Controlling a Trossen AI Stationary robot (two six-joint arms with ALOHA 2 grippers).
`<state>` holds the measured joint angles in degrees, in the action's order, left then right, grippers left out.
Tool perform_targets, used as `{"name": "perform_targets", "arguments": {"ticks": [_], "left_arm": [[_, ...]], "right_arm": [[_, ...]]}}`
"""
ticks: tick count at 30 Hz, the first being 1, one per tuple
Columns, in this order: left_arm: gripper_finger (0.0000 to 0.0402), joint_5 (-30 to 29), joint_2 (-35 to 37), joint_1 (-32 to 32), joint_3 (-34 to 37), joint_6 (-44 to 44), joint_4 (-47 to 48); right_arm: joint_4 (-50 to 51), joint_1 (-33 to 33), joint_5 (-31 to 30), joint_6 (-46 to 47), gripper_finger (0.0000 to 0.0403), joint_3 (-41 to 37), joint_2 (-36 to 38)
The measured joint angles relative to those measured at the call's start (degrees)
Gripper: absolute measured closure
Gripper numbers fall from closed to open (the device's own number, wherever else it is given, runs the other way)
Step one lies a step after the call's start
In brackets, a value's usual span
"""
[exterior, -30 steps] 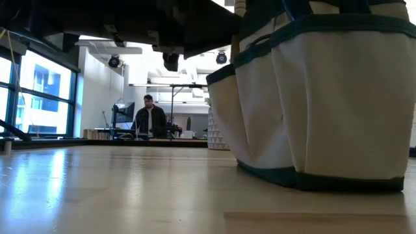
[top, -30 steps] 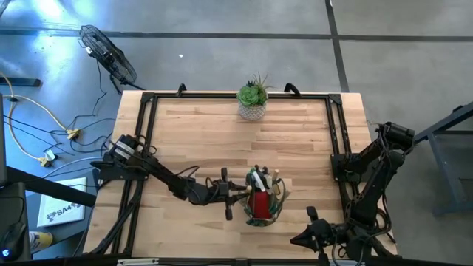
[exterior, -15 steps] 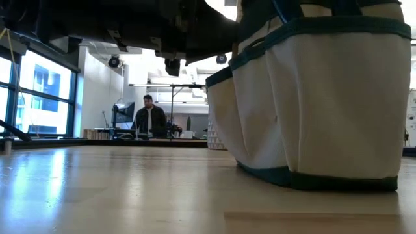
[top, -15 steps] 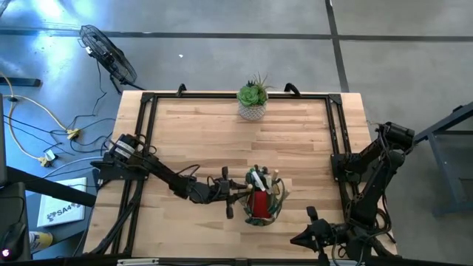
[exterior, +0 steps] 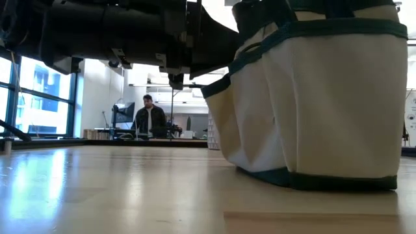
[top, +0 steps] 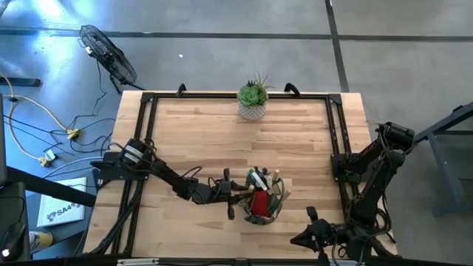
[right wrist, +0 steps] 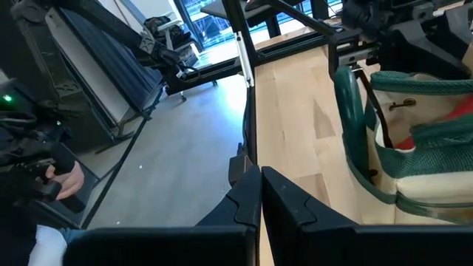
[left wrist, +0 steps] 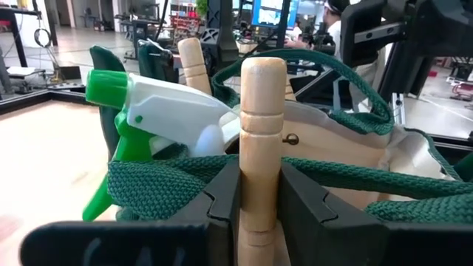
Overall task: Pick & Place Garden tools in Gardening bag
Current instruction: Put the brown hand rake into the green gardening bag
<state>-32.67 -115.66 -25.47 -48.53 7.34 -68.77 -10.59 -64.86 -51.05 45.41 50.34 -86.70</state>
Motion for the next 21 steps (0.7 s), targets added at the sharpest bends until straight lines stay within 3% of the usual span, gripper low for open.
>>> {"name": "perform_targets", "arguments": {"ticks": [9,16,21], "left_arm": [[0.0334,0.6,0.0,0.0,0.0,-1.1,-0.5],[0.0198,0.5,-0.2,0.0,-0.1,-1.1,-1.8],[0.0155,0.2,-0.2,0.0,-0.3,-1.1,-2.0]], "right_arm": [[0.0,0.0,0.0,0.0,0.0400,0.0,0.0],[0.0,0.0,0.0,0.0,0.0400,0.0,0.0],[0.0,0.0,0.0,0.0,0.0400,0.0,0.0]]}}
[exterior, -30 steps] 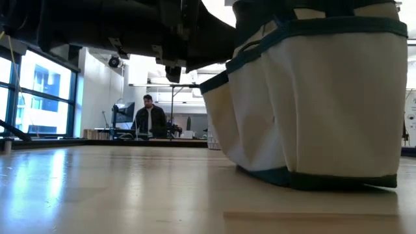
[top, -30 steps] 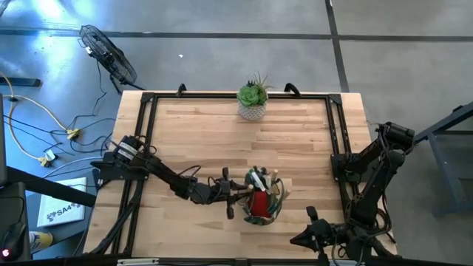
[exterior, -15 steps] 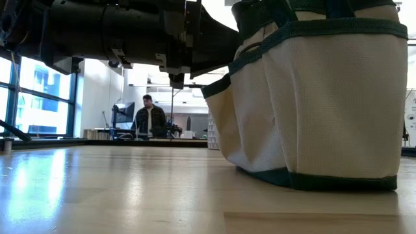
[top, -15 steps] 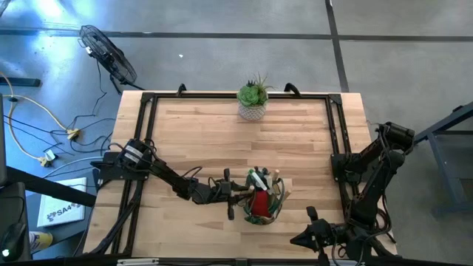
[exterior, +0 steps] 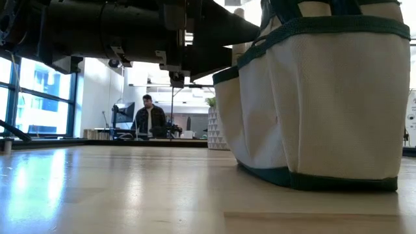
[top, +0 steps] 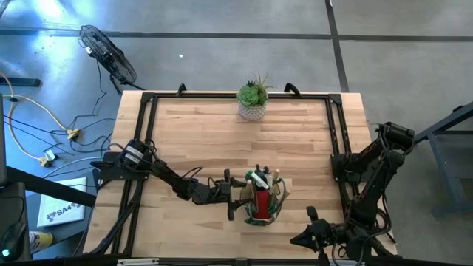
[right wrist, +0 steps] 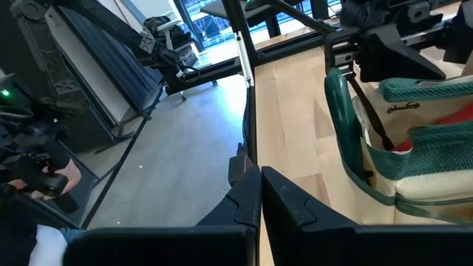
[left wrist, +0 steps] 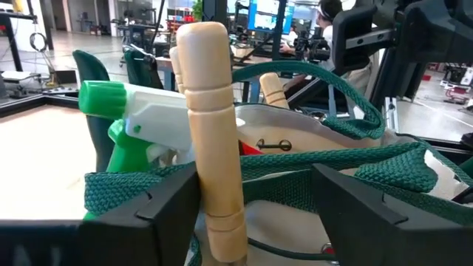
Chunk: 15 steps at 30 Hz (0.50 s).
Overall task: Pick & Place Garden tools in Gardening bag
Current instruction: Put the brown hand rake into the green gardening bag
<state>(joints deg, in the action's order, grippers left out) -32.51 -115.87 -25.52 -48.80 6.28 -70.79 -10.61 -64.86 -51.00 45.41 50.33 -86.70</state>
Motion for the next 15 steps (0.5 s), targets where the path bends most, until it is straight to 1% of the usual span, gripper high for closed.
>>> {"name": "perform_targets", "arguments": {"ticks": [7,10,15], "left_arm": [[0.0150,-1.6,2.1,0.0,-0.1,-0.6,0.0],[0.0149,-1.8,4.3,0.0,-0.1,-3.1,1.4],[0.0149,-3.5,9.0,0.0,-0.1,-5.2,7.1]], "right_arm": [[0.0,0.0,0.0,0.0,0.0400,0.0,0.0],[0.0,0.0,0.0,0.0,0.0400,0.0,0.0],[0.0,0.0,0.0,0.0,0.0400,0.0,0.0]]}}
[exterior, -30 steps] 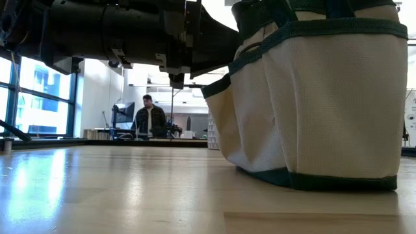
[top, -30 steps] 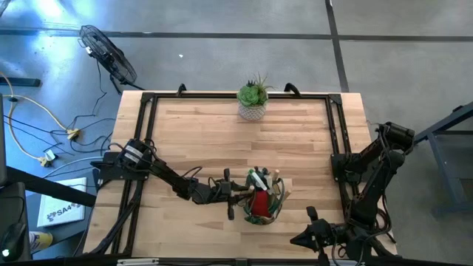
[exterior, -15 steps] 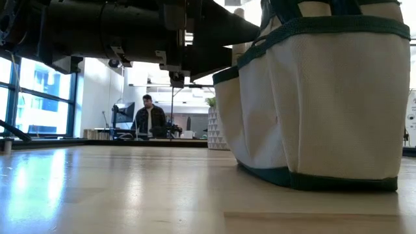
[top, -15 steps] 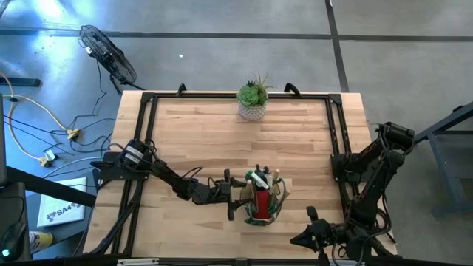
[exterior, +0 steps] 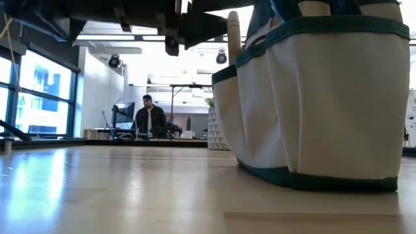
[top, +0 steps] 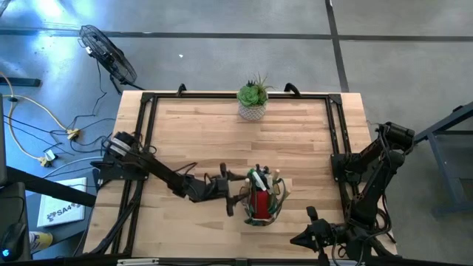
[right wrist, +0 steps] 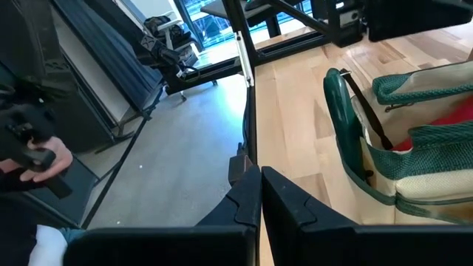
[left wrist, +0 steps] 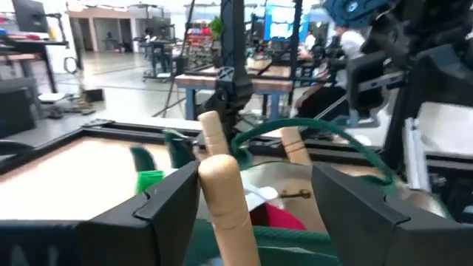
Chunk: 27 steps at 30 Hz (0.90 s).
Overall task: Pick & Place Garden tools in Gardening bag
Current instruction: Put the brown hand rake into the green gardening bag, then return to Home Position
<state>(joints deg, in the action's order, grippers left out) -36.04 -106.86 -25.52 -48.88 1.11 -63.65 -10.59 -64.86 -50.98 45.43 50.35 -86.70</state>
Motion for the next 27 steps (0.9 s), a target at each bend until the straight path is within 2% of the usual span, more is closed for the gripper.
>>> {"name": "perform_targets", "arguments": {"ticks": [6,12,20,24,27], "left_arm": [[0.0149,-3.7,4.4,0.0,0.0,-2.4,4.3],[0.0149,-9.0,7.0,0.0,0.0,-4.8,3.9],[0.0149,-17.3,13.9,-3.0,0.0,-17.0,3.9],[0.0149,-22.1,19.4,-6.7,0.0,-26.3,3.7],[0.0159,-27.0,24.1,-10.2,0.0,-35.7,4.0]], "right_arm": [[0.0,0.0,0.0,0.0,0.0400,0.0,0.0],[0.0,0.0,0.1,0.0,0.0400,0.0,0.0],[0.0,0.2,-0.2,-1.4,0.0400,0.0,0.0],[-2.1,1.4,-2.0,-9.7,0.0400,0.0,1.2],[-3.7,2.6,-3.5,-16.1,0.0400,0.0,5.3]]}}
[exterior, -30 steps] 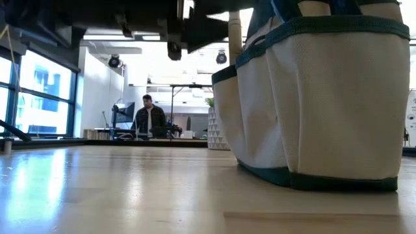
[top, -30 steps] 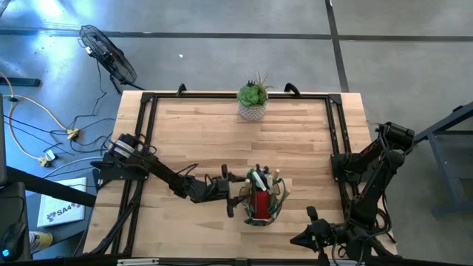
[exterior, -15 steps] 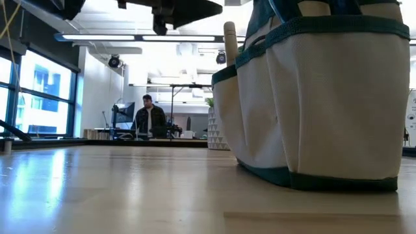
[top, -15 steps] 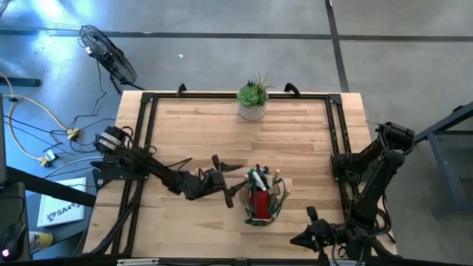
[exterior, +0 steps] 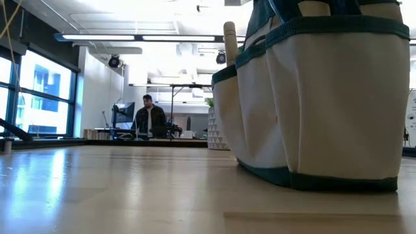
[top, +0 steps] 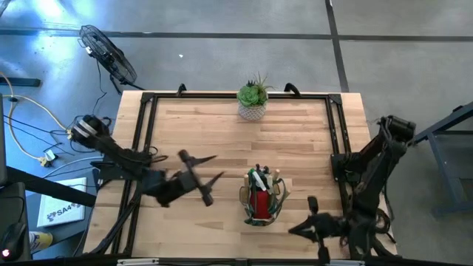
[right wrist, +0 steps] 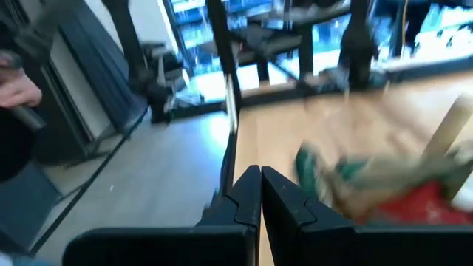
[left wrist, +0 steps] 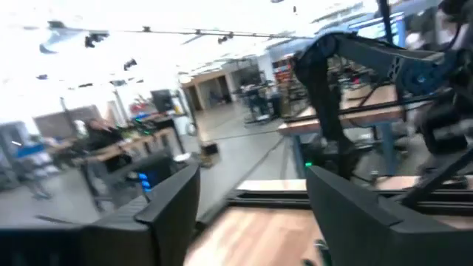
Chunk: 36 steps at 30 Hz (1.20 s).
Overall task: Pick & Place Garden tools in Gardening bag
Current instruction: Return to Home Position
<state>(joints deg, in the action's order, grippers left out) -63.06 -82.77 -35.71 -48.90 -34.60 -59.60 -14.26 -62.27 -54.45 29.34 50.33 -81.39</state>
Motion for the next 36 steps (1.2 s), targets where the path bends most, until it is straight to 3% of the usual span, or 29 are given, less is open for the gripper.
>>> {"name": "perform_targets", "arguments": {"ticks": [5,9,13,17,19,23,25,30,36], "left_arm": [[0.0218,-9.2,8.1,-4.6,0.0,-14.8,1.7],[0.0292,-19.2,13.9,-5.6,0.0,-20.0,10.9],[0.0383,-20.7,19.9,-5.5,1.9,-15.3,25.8],[0.0391,-21.6,26.2,-5.1,5.0,-3.0,40.2],[0.0398,-18.9,31.2,-5.1,7.3,6.2,50.3],[0.0400,-2.8,43.2,-2.5,11.5,32.0,72.3],[0.0401,1.8,48.2,0.6,14.4,42.2,78.1],[0.0401,6.0,57.3,6.1,24.1,50.3,78.0],[0.0401,13.3,64.3,9.6,38.1,47.0,63.3]], "right_arm": [[0.3,1.3,0.5,-13.8,0.0400,0.0,10.9],[3.7,2.3,1.3,-26.3,0.0400,0.0,21.1],[15.9,5.2,0.8,-29.2,0.0400,0.0,29.8],[27.2,10.3,2.2,-25.5,0.0400,-1.1,37.1],[27.9,13.8,6.0,-25.7,0.0400,-4.3,40.6],[23.6,22.3,20.7,-28.1,0.0400,-12.3,47.7],[19.7,26.6,26.8,-28.2,0.0400,-16.6,51.4],[10.3,36.7,39.7,-27.9,0.0400,-28.4,59.1],[-2.8,48.1,51.9,-26.9,0.0400,-40.9,62.8]]}}
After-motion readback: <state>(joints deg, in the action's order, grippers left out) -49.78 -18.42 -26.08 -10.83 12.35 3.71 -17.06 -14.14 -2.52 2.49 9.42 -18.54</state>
